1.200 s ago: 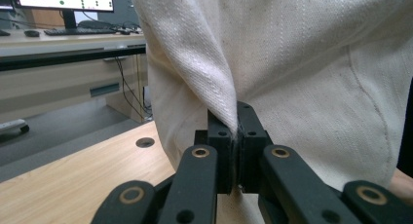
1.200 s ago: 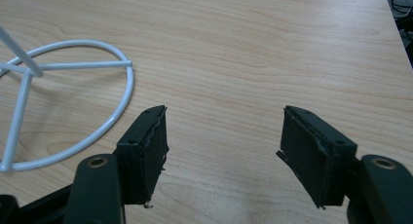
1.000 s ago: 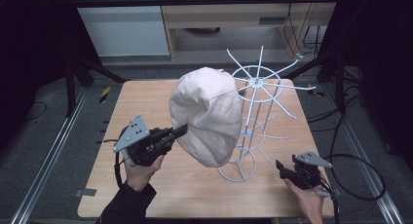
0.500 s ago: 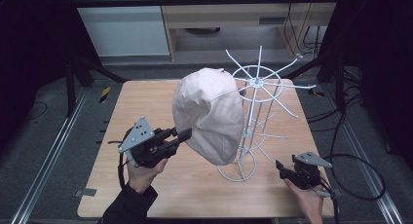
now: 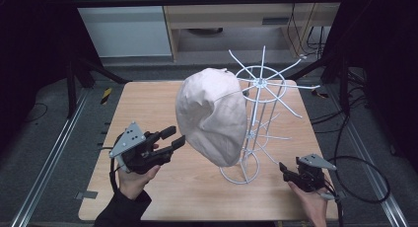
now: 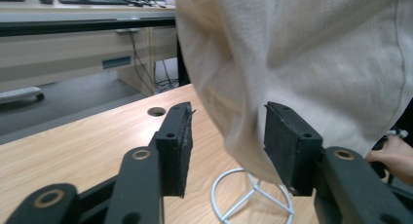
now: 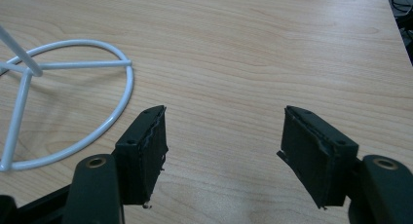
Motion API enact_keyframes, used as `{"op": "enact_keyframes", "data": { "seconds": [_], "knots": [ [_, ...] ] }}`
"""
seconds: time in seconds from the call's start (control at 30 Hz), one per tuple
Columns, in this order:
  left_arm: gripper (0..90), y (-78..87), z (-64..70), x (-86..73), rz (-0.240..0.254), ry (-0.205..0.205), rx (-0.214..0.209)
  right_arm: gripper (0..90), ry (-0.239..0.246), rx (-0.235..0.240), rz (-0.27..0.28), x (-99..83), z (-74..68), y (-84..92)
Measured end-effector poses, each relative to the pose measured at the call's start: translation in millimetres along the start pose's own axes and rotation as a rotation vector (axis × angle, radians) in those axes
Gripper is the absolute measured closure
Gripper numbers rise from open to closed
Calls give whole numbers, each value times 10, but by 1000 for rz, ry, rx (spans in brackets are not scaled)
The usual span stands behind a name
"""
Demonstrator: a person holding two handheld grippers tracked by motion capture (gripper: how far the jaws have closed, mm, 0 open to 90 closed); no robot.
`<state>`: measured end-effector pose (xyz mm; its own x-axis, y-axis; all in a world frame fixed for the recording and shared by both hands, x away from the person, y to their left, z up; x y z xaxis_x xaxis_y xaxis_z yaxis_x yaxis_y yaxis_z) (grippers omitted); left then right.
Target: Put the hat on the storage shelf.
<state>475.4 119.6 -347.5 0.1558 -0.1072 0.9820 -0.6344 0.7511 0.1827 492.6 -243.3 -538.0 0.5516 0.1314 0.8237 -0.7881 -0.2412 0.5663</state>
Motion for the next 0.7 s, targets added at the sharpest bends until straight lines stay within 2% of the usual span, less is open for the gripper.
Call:
{"op": "enact_keyframes", "data": {
  "seconds": [0.17,0.33,0.47,0.7],
  "knots": [
    [466,141,-120,-87,-16,1,44,331,-5,2,-2,-1,-6,2],
    [429,257,-284,-223,-28,25,88,323,-6,-2,1,0,10,1],
    [408,324,-429,-403,-64,36,136,314,-14,1,3,0,12,7],
    [365,439,-761,-819,-139,44,252,281,-19,-4,7,5,20,5]
  ]
}}
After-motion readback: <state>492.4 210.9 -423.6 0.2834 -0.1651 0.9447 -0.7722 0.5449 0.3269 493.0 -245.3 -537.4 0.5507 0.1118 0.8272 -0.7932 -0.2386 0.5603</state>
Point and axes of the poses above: each handheld gripper's, and its own axes: y roughly backward along the jaws, x roughly out of its top, z roughly to its right, the point moved 10 cm from there along -y, roughly forward along the jaws, and after that the axes turned 1 degree about -y, right-handed, at the moved point
